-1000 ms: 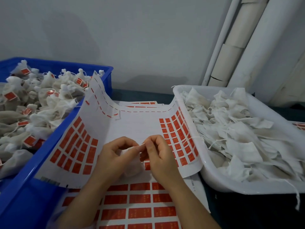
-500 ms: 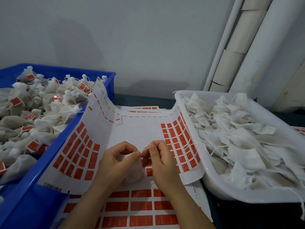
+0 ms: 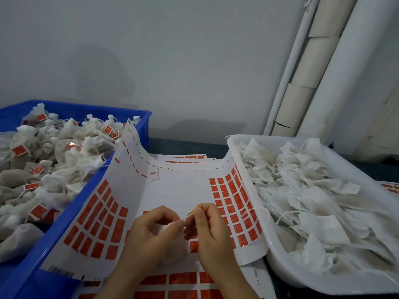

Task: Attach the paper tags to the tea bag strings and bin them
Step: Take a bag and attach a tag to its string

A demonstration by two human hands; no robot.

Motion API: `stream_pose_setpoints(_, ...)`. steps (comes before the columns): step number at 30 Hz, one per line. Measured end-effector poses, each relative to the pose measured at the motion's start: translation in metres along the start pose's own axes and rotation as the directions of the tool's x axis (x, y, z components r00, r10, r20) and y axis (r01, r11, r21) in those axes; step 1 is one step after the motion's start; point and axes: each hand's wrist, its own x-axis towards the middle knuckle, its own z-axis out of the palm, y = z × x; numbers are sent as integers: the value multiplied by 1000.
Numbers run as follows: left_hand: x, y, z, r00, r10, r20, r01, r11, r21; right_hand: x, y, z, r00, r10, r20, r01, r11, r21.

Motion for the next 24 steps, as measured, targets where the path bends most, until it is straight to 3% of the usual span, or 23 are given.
stream_pose_setpoints(6,-2,-1,2,999,-28,-14,29,997,65,5,-3,-8,991,119,-58,-116,992,58)
stream_pose_setpoints(9,-2,0,4,999,-29,-20,31,997,67,5,-8,-7,971,232,-52,-219,956,194)
stream_pose_setpoints(11,-2,2,3,1000,-20,-13,21,998,60,5,-14,-6,946,325,22,-301,849,435)
stream_pose_setpoints(13,-3,5,2,1000,9,5,-9,999,49,6,-22,-3,919,371,135,-356,631,690)
stream_pose_setpoints(14,-3,6,2,1000,16,13,-17,999,40,6,-22,-3,916,367,164,-361,574,735)
stream_pose_setpoints(24,-2,4,3,998,16,54,-21,996,92,12,-18,-9,896,438,68,-316,522,792)
